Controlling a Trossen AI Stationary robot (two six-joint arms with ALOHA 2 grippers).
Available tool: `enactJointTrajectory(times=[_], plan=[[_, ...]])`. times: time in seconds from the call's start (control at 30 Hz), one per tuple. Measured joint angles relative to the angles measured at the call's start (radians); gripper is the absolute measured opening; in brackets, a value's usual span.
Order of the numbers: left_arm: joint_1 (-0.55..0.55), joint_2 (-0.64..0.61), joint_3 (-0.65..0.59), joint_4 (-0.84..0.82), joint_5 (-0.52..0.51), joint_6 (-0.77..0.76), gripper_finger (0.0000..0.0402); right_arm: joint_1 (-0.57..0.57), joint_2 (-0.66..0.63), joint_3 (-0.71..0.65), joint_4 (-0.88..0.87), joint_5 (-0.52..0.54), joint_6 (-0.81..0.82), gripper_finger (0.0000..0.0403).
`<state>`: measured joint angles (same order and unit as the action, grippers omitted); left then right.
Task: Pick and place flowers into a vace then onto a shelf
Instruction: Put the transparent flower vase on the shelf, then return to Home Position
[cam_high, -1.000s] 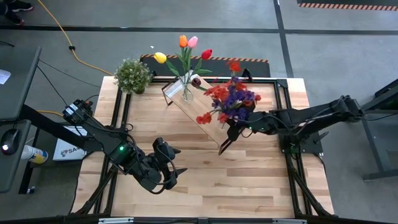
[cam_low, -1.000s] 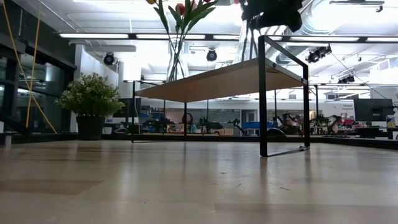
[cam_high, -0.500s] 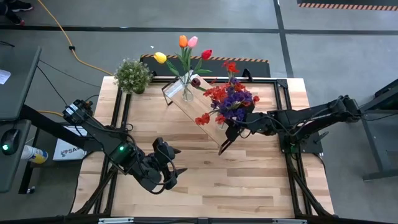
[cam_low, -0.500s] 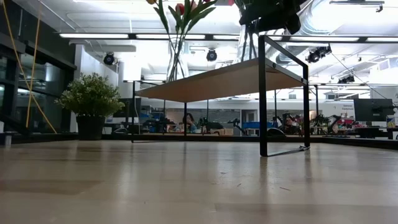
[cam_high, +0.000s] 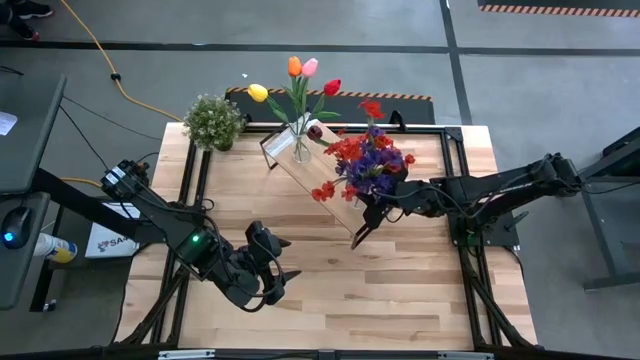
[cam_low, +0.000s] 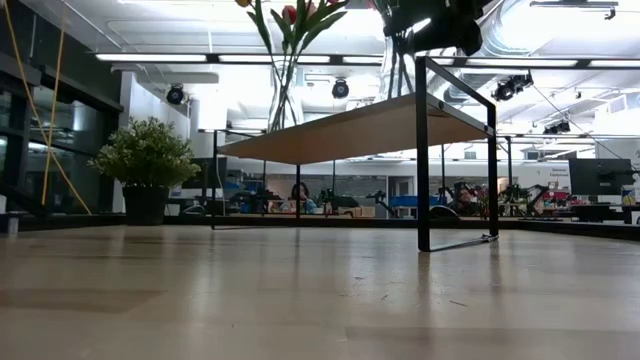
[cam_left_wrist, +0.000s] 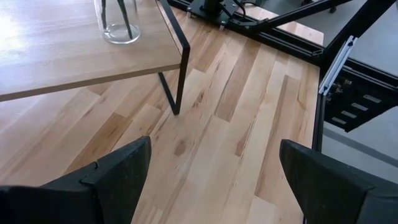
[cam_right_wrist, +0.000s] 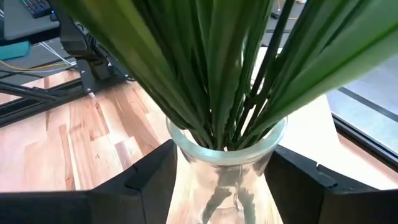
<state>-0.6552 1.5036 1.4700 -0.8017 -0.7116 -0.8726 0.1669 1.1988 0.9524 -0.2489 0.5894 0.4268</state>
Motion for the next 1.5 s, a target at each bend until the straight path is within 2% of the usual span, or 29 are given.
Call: enactJointTrajectory(times=[0.33,0.67,0.8,1.23,1.5], plan=[[0.0,0.0,0.0,0.0,0.0,0.0,0.0388,0.0,0.0,0.0,-0.006,-0.003,-0.014,0.0233],[0.0,0.0,0.0,-0.005,0.001,0.007,0.0388,0.002,0.0,0.0,-0.006,-0.001,-0.041,0.0304],[0.0,0.0,0.0,-0.008,0.001,0.007,0.0388,0.002,0.0,0.0,-0.016,-0.018,-0.043,0.032],[0.0,0.0,0.0,-0.014,0.001,0.008,0.0388,0.002,-0.006,0.001,-0.174,-0.105,0.045,0.0324],[0.0,0.0,0.0,-0.018,0.001,0.008,0.0388,0.004,-0.059,0.001,-0.196,-0.183,0.071,0.0323]])
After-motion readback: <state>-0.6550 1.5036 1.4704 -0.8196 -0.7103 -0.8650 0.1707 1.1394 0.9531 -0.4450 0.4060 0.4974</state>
